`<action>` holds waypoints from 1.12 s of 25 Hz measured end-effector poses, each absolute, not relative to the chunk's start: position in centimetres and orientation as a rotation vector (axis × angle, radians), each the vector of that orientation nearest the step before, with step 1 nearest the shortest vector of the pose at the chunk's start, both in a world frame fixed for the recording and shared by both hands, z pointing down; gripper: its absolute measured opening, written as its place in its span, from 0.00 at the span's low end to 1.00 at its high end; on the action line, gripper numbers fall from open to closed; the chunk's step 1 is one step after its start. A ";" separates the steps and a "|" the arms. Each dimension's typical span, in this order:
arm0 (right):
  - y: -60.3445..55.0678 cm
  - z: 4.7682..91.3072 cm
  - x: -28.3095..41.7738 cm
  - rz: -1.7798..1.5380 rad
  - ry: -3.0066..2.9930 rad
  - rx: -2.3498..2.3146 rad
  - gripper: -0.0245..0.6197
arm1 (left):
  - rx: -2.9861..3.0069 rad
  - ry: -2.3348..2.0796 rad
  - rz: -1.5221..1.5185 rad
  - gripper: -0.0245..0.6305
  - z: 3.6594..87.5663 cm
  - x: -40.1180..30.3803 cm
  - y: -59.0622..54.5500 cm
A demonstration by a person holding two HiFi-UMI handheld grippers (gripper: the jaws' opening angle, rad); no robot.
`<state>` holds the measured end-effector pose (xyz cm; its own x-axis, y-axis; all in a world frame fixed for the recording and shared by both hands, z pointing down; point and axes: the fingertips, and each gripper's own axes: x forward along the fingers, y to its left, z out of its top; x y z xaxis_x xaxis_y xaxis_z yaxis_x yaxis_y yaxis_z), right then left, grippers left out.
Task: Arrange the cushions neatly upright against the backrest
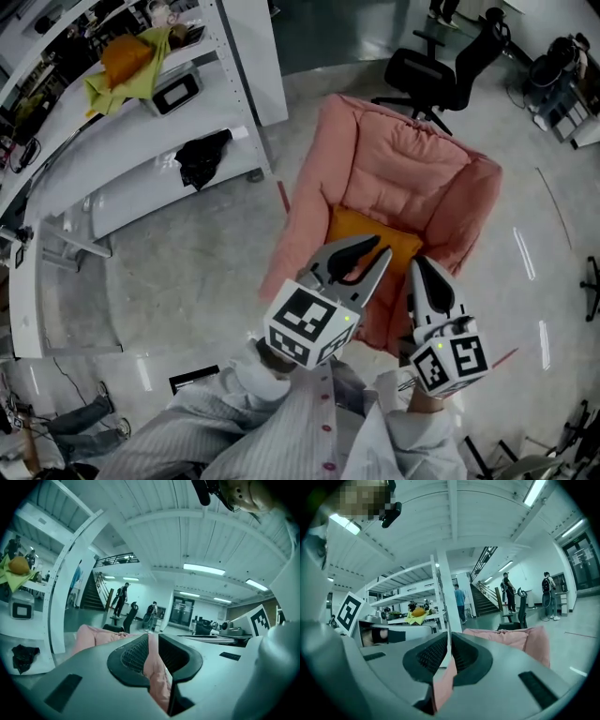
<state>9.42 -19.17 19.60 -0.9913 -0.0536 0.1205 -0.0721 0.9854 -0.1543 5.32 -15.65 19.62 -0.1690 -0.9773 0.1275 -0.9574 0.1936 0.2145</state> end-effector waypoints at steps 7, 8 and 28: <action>-18.3 17.6 9.3 0.203 -3.039 0.064 0.08 | 1.910 -2.227 -0.115 0.05 17.7 5.8 -14.9; -18.2 17.5 9.3 0.196 -3.039 0.061 0.08 | 1.918 -2.225 -0.108 0.05 17.6 5.8 -14.9; -18.1 16.8 9.1 0.157 -3.033 0.115 0.06 | 2.006 -2.168 -0.096 0.05 17.0 5.6 -15.4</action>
